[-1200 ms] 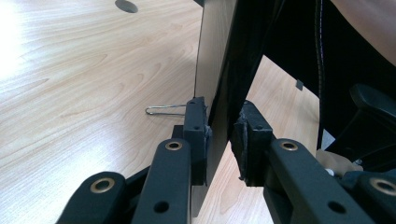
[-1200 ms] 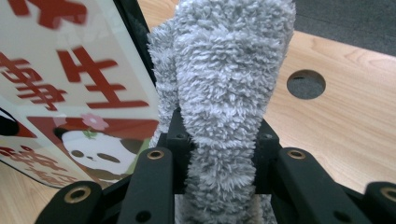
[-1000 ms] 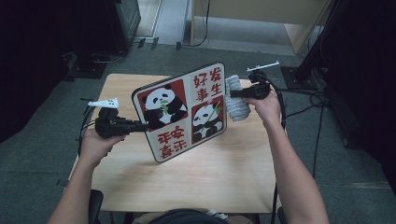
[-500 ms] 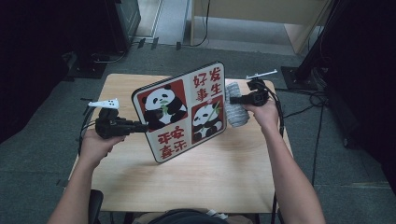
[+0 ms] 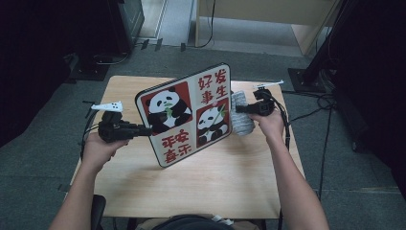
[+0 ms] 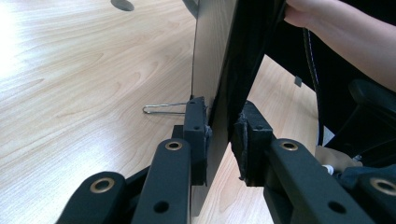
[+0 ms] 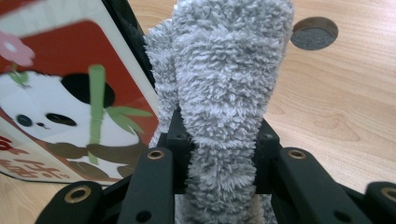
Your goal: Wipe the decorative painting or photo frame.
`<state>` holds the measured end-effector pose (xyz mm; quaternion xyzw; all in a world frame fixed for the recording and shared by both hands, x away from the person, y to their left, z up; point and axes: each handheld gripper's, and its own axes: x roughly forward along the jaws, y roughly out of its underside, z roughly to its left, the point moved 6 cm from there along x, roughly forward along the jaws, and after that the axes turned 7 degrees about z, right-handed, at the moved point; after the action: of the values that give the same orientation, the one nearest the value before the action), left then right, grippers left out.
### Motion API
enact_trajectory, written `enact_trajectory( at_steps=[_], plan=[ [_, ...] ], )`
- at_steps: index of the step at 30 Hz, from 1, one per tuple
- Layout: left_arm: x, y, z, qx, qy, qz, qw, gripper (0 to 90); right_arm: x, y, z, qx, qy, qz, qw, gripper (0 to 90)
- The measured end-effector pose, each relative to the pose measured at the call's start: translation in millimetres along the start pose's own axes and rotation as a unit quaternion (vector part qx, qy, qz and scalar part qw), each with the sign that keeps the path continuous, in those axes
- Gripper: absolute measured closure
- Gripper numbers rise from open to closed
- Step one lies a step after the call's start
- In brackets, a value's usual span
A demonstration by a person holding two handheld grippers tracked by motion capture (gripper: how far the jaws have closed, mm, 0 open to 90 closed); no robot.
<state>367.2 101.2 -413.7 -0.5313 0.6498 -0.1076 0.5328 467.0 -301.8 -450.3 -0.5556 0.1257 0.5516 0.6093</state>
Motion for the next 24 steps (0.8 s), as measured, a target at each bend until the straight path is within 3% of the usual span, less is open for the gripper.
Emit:
enact_trajectory(
  at_steps=[9, 24],
  plan=[
    [1.2, -0.1, -0.4, 0.000, 0.001, 0.001, 1.0000, 76.5, 10.7, 12.9, -5.3, 0.004, 0.002, 0.003, 1.0000, 68.9],
    [2.5, -0.4, 0.5, 0.003, 0.001, 0.005, 1.0000, 76.4, 25.5, 33.3, -10.3, 0.002, 0.026, 0.001, 0.9996, 68.9]
  ],
)
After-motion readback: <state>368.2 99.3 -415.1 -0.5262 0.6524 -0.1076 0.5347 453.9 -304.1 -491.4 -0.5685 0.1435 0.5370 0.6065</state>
